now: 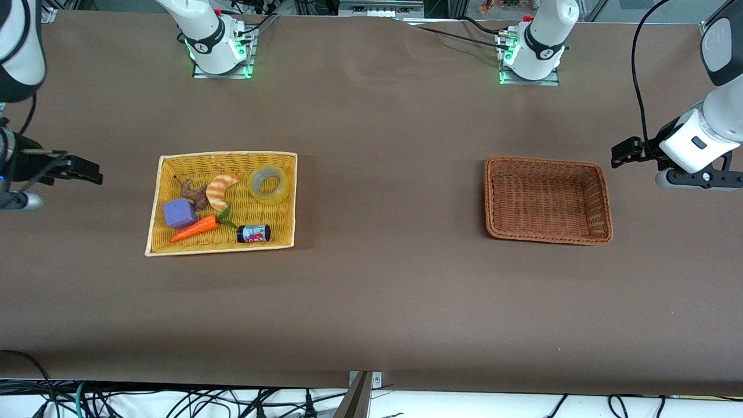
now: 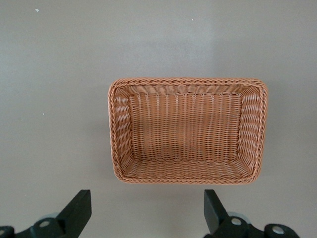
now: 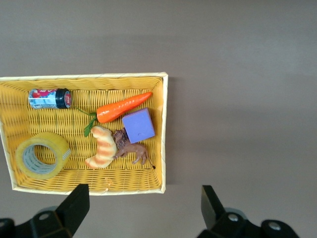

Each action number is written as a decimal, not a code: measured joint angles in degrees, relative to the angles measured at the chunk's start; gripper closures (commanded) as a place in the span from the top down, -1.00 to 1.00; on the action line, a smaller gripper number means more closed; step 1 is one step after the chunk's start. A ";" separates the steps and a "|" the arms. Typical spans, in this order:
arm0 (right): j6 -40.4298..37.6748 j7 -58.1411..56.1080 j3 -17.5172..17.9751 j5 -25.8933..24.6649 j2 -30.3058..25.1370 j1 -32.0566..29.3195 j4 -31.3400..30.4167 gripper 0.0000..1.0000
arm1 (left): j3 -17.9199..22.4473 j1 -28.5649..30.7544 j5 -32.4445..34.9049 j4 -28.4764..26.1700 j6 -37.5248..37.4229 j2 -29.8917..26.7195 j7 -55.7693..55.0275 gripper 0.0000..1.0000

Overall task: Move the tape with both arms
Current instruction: 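Reach the right gripper down over the tape roll in the yellow tray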

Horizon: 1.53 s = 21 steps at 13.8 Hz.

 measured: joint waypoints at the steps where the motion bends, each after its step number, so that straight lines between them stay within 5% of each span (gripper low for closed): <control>1: 2.37 0.88 0.04 0.02 0.68 0.87 -1.81 1.00 | 0.00 0.00 0.00 0.00 0.00 0.01 0.00 1.00; 13: 37.61 24.80 11.50 0.02 0.18 4.18 -34.68 1.00 | 0.00 0.08 0.00 0.00 0.02 0.05 0.00 1.00; 21: 45.09 29.12 13.88 0.00 1.05 5.33 -40.45 1.00 | 0.00 0.08 0.00 0.00 0.02 0.05 0.00 1.00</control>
